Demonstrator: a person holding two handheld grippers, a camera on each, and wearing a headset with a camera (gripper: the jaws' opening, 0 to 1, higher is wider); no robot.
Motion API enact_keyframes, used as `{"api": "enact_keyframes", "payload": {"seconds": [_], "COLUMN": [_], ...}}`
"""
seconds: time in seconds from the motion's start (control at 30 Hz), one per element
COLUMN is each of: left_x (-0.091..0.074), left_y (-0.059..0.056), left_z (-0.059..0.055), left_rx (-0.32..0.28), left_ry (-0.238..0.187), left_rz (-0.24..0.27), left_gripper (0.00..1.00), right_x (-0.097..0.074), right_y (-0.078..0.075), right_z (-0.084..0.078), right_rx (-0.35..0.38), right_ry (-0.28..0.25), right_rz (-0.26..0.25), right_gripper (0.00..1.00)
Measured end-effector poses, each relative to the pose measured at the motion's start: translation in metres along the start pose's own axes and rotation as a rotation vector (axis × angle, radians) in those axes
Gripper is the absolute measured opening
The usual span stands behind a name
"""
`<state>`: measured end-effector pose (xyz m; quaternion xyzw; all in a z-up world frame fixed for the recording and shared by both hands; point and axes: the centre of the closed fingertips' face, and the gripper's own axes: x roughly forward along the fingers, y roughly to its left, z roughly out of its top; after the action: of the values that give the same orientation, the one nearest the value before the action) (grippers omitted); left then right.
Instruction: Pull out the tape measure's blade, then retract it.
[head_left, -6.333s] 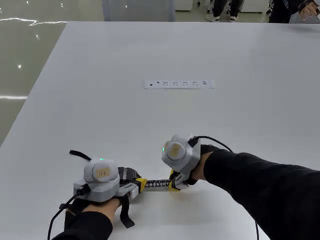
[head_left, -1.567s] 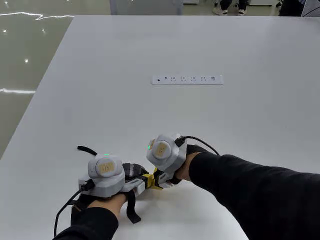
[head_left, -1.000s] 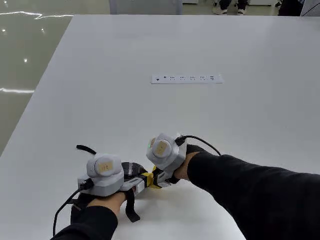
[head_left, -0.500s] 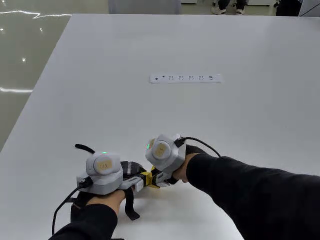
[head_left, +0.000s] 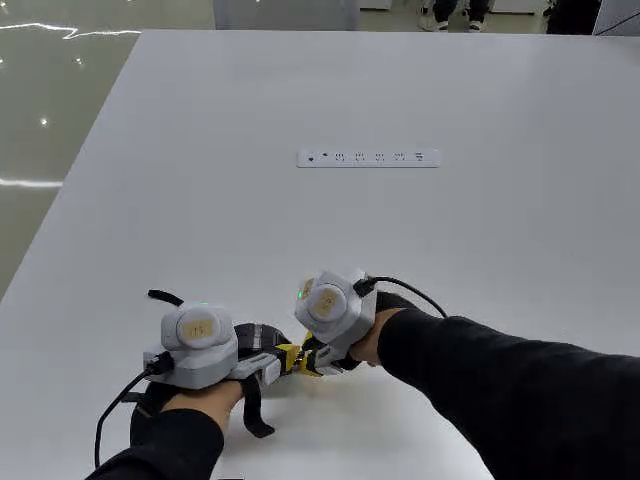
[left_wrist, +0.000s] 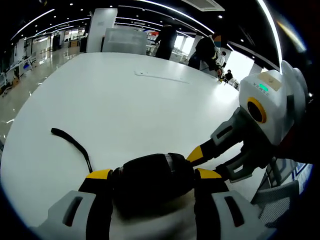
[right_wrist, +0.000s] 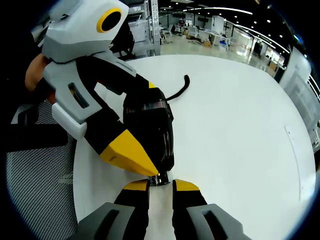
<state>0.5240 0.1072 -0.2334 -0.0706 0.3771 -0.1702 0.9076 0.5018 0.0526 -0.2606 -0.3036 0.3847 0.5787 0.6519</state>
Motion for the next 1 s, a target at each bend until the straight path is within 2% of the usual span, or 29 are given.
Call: {"api": "enact_keyframes", "payload": {"seconds": [0.23, 0.37, 0.53, 0.63, 0.9, 1.0], "left_x": [-0.008, -0.012, -0.019, -0.022, -0.032, -0.036], "left_y": [0.007, 0.01, 0.012, 0.017, 0.027, 0.032], "left_z": [0.006, 0.008, 0.006, 0.001, -0.001, 0.001], "left_rx": [0.041, 0.073, 0.129, 0.16, 0.224, 0.257], "left_ry": [0.006, 0.006, 0.005, 0.022, 0.035, 0.024], "left_rz": [-0.029, -0.044, -0.079, -0.095, -0.131, -0.134], "left_gripper": [0.68, 0.7, 0.73, 0.74, 0.87, 0.9], "right_x": [-0.013, -0.02, -0.034, -0.041, -0.061, -0.069], "right_y": [0.0, -0.004, -0.005, -0.005, -0.003, -0.003], "right_z": [0.001, -0.005, -0.01, -0.015, -0.032, -0.039], "right_rx": [-0.009, -0.013, 0.012, 0.034, 0.093, 0.104], "right_ry": [-0.03, -0.033, -0.061, -0.082, -0.139, -0.164], "right_rz": [-0.023, -0.045, -0.064, -0.075, -0.116, -0.142], "right_gripper": [0.15, 0.12, 0.13, 0.14, 0.18, 0.2]}}
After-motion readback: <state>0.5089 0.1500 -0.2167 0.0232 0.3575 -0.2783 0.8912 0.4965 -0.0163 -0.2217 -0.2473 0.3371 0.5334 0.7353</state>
